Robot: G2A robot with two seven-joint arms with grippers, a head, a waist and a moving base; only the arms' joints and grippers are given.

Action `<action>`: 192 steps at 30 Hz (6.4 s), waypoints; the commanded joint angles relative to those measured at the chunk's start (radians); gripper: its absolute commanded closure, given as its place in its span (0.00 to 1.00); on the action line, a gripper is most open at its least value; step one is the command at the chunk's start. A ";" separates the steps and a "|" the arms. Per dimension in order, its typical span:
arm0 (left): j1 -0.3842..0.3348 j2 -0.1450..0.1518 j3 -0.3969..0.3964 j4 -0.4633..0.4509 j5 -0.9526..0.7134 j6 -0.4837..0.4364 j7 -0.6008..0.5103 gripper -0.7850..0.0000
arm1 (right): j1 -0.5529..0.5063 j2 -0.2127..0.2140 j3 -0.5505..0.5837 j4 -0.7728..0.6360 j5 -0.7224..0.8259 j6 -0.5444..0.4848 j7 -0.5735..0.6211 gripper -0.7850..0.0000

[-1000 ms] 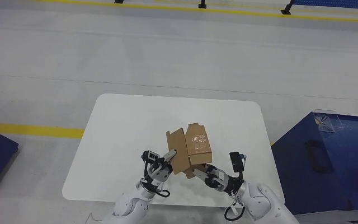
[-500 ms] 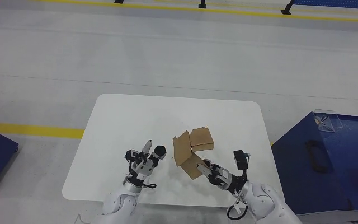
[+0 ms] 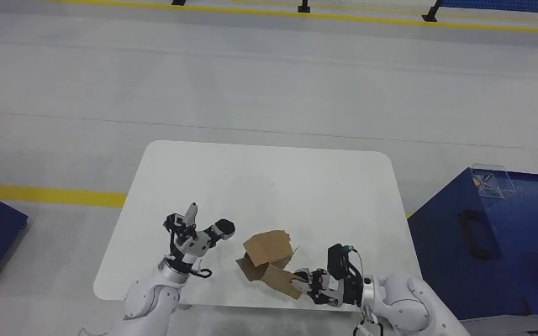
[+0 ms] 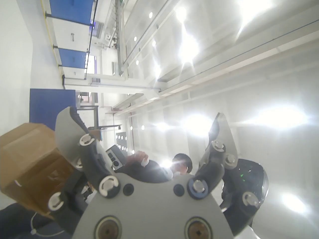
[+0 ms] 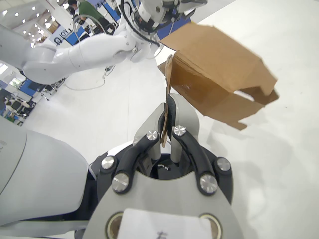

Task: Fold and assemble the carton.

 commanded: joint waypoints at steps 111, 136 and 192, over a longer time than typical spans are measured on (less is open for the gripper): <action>0.065 0.144 0.080 -0.537 1.204 0.504 -0.258 1.00 | 0.187 0.182 -0.102 0.034 0.891 0.142 0.437 0.00; -0.073 0.058 0.135 -0.208 -0.103 1.064 0.007 1.00 | -0.035 0.155 0.147 -0.136 0.015 0.314 -0.283 0.00; -0.032 0.079 0.217 -0.246 0.076 0.824 0.164 1.00 | -0.014 0.083 -0.008 -0.118 -0.143 0.386 -0.350 0.00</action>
